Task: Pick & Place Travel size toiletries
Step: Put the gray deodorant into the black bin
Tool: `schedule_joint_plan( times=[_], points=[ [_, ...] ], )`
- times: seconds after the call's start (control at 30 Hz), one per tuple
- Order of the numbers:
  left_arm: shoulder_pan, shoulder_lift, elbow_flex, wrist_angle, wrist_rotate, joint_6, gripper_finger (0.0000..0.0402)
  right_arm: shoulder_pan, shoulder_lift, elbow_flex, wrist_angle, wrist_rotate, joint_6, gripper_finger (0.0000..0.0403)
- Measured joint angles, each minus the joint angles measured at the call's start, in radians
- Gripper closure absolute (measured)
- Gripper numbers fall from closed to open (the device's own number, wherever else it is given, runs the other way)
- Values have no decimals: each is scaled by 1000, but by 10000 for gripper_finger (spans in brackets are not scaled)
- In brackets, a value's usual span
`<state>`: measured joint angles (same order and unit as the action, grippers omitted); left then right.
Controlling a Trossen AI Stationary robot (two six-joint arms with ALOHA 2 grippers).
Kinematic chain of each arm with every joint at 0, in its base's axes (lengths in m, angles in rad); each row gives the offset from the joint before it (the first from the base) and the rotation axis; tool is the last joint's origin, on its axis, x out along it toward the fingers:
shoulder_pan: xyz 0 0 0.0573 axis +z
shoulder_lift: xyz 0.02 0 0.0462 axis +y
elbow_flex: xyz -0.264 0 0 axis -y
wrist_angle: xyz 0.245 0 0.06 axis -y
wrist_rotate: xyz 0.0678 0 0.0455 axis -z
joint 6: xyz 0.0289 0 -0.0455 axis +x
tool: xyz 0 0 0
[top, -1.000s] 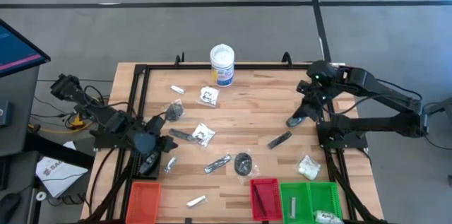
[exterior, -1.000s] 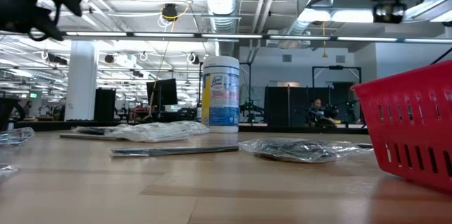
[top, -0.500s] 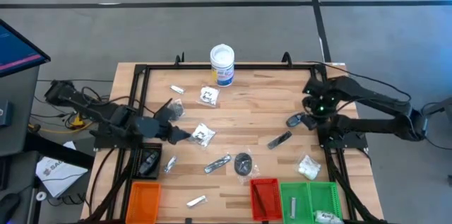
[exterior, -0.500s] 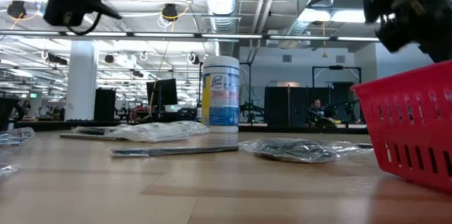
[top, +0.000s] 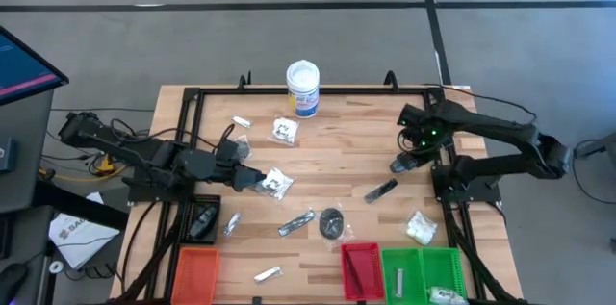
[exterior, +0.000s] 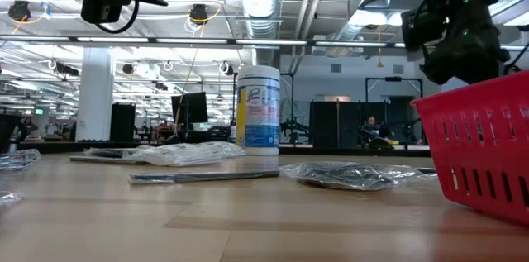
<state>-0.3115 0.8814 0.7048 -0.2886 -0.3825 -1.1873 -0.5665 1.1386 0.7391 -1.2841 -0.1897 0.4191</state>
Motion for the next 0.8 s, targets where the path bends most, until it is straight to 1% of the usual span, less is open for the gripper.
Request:
schedule_joint_plan(
  times=[0.07, 0.2, 0.3, 0.47, 0.67, 0.8],
  points=[
    [0, 0, 0, 6, 0, 5, 192, 11, 43, 0, 1, 52, -44, 403],
    [-1, 0, 0, 9, 0, 7, 192, 16, 127, 0, 19, 115, -89, 403],
    [-1, 0, 0, 12, 1, 14, 192, 16, 188, 0, 65, 124, -105, 403],
    [-1, 0, 0, 23, 1, 30, 192, 18, 292, 0, 89, 140, -106, 403],
    [-1, 2, 0, 33, -3, 32, 192, 17, 361, 0, 148, 223, -108, 403],
    [-1, 4, 0, 58, -4, 47, 192, 6, 402, 0, 215, 228, -127, 403]
  ],
)
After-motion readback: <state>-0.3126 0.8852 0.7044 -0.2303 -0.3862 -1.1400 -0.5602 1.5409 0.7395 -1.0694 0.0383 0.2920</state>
